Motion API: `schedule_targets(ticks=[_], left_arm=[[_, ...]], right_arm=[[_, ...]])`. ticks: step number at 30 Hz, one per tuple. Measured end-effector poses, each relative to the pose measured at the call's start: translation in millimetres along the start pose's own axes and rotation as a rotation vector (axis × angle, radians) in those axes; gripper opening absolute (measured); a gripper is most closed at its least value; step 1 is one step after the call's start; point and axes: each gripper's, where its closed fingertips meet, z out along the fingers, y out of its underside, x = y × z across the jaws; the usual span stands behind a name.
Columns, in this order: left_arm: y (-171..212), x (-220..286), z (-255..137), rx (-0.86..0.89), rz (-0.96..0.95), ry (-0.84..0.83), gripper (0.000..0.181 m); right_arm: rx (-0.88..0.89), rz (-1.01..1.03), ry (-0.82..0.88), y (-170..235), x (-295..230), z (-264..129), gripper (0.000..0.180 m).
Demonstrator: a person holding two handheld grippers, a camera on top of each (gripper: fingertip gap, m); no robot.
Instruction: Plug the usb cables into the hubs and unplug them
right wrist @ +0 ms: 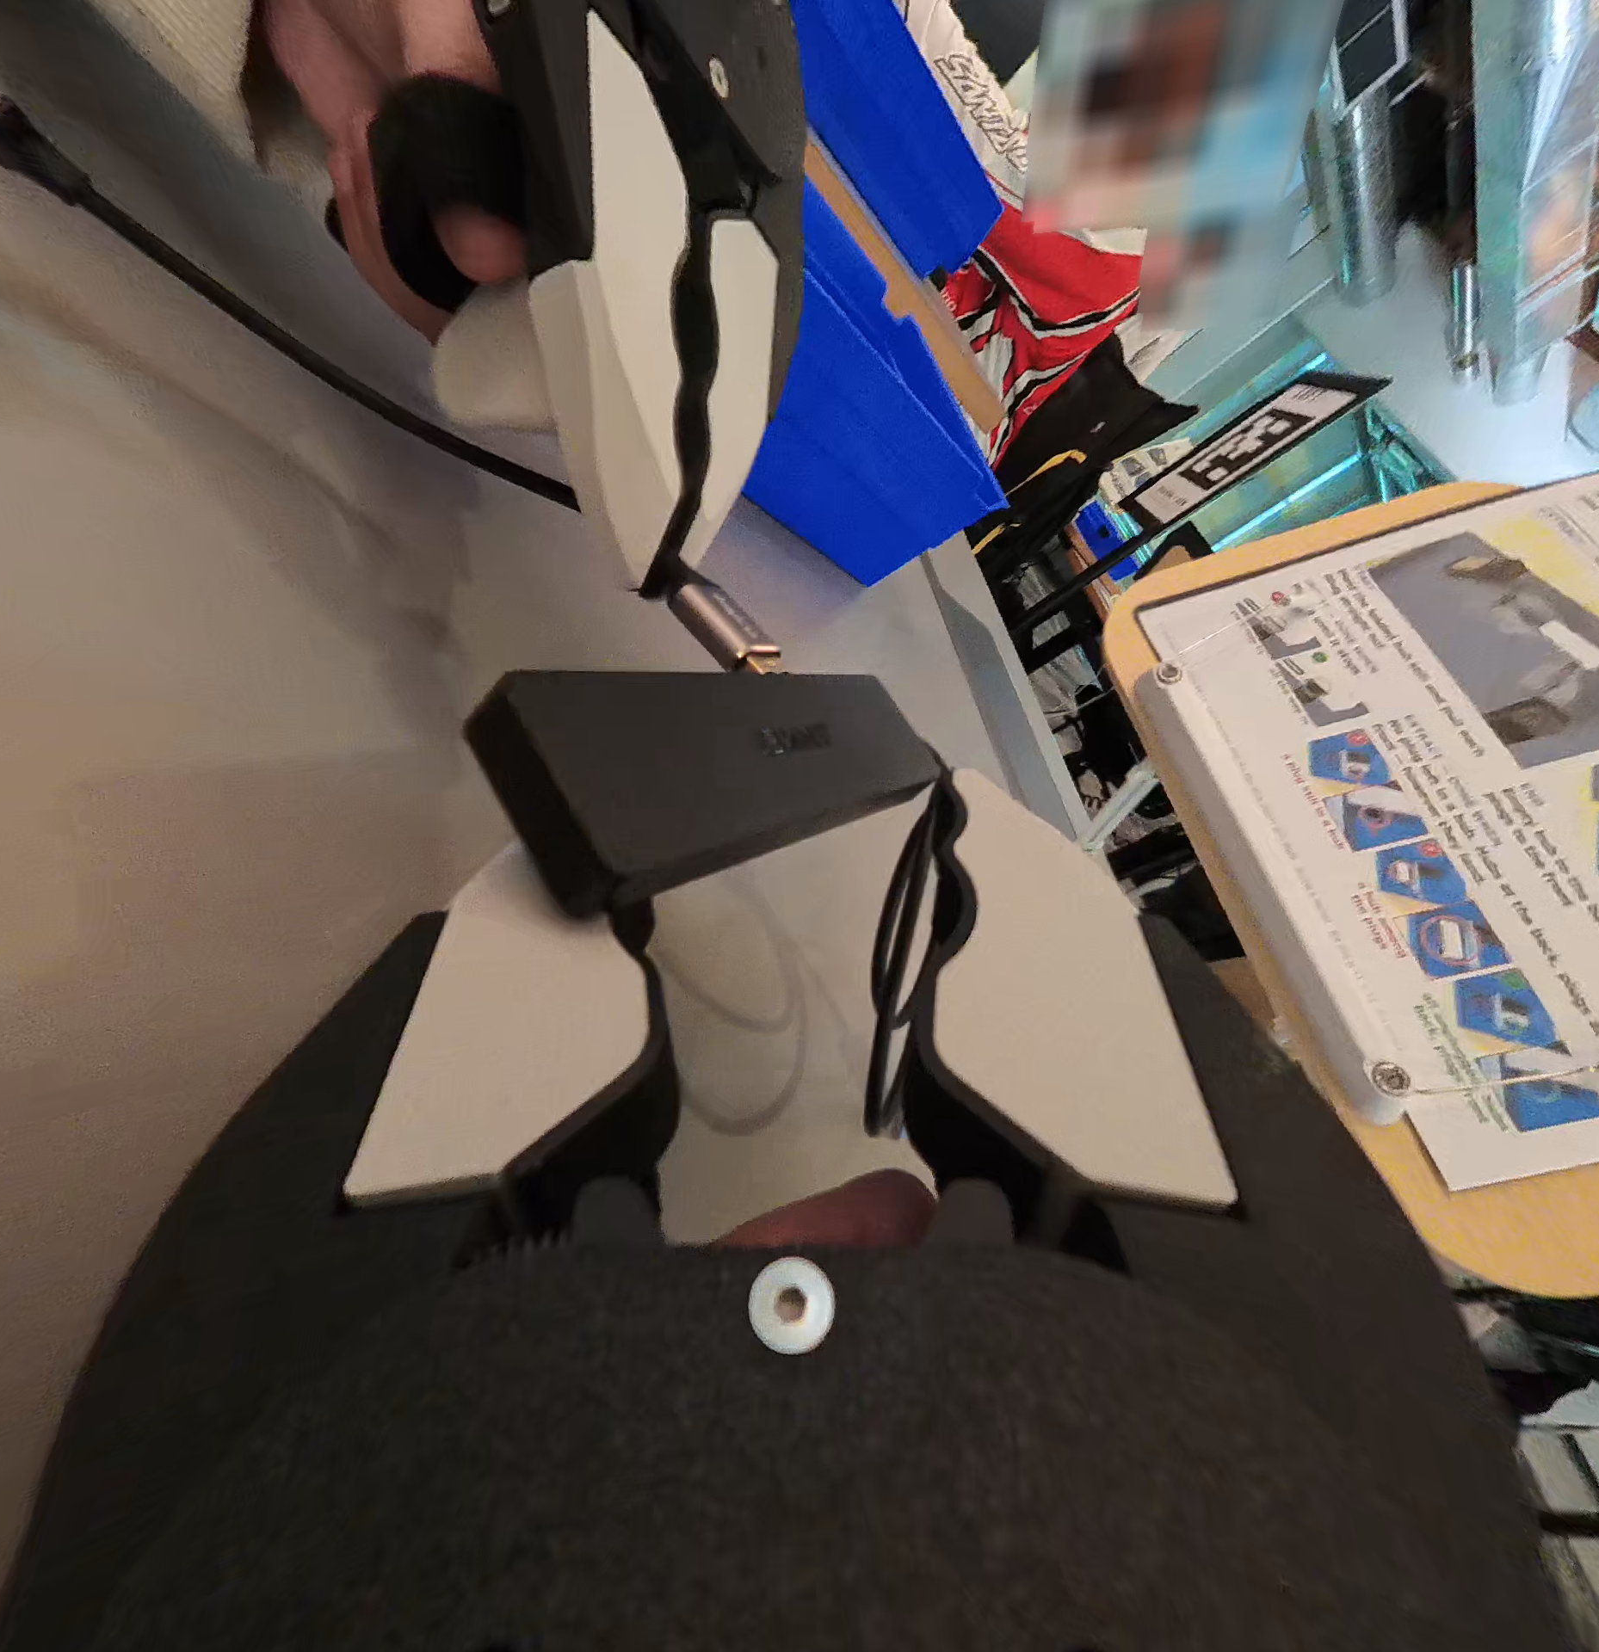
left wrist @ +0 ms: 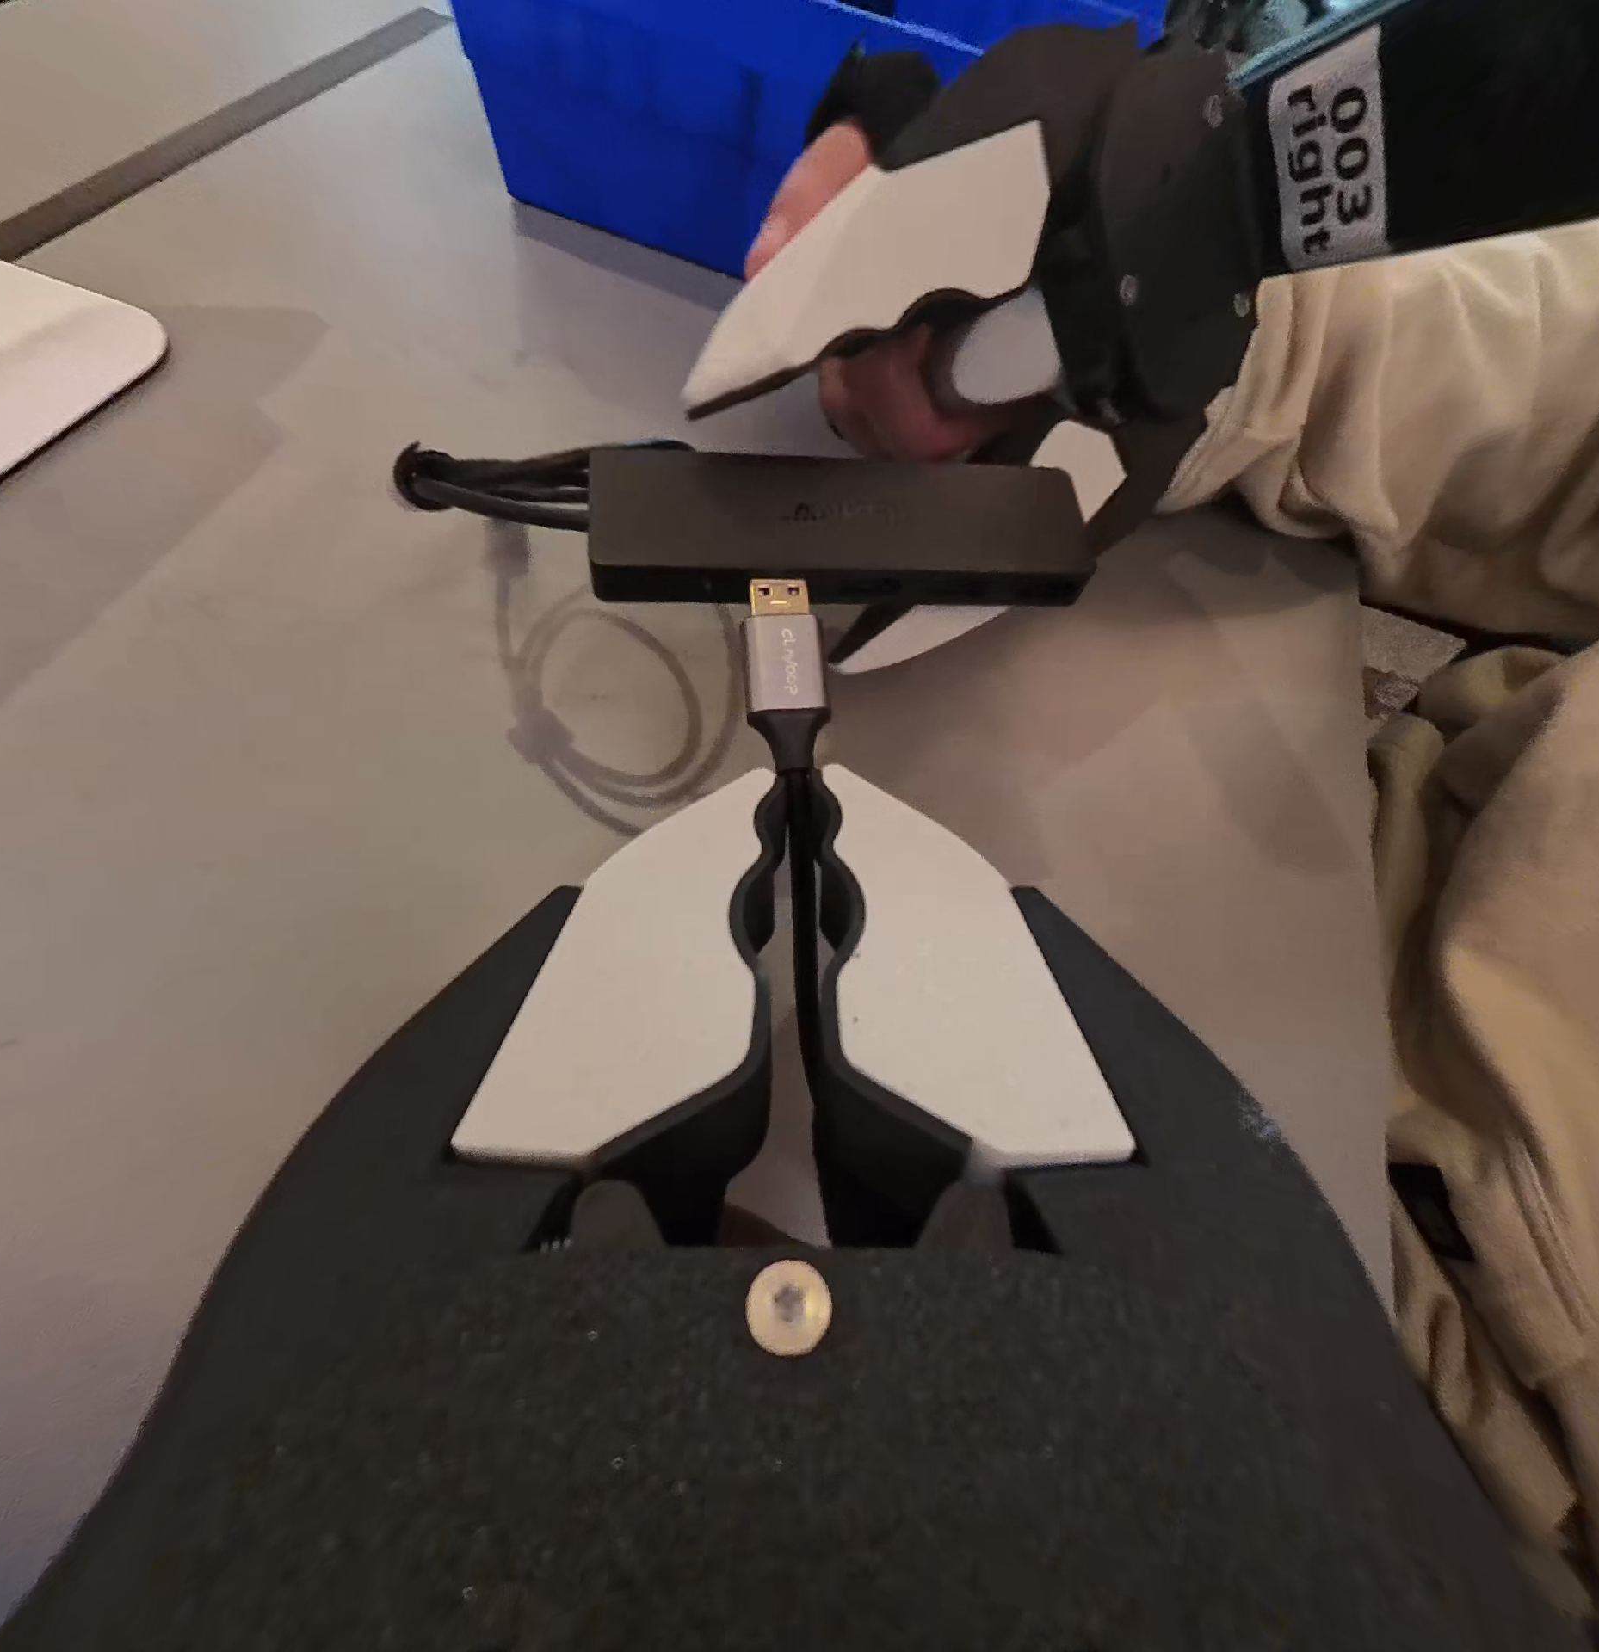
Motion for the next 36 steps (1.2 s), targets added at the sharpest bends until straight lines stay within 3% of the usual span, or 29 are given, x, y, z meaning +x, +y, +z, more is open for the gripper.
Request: schedule_targets(ticks=[3,5,9,14,17,24,30,36], left_arm=[[0,9,2,-0.038,0.012,0.032,0.004],[0,12,3,-0.059,0.012,0.041,0.004],[-7,12,1,-0.051,-0.015,0.034,0.005],[-14,13,-5,-0.033,-0.099,0.055,0.006],[-11,18,-5,-0.067,-0.088,0.071,0.017],[-2,22,-1,-0.155,-0.102,0.139,0.008],[1,27,-3,-0.235,-0.312,0.299,0.008],[7,25,-1,-0.304,-0.279,0.287,0.008]], right_arm=[[0.017,-0.067,0.003,-3,-5,2,0.049],[0.057,-0.125,0.033,-9,-6,0,0.026],[0.017,-0.172,0.053,-2,-4,2,0.014],[0.042,-0.111,0.025,-5,-6,0,0.012],[0.043,-0.115,0.011,-5,-8,0,0.012],[0.074,-0.209,-0.003,-13,-19,-2,0.011],[0.055,-0.213,-0.064,-15,-27,-4,0.011],[0.013,-0.223,-0.073,-12,-31,-1,0.011]])
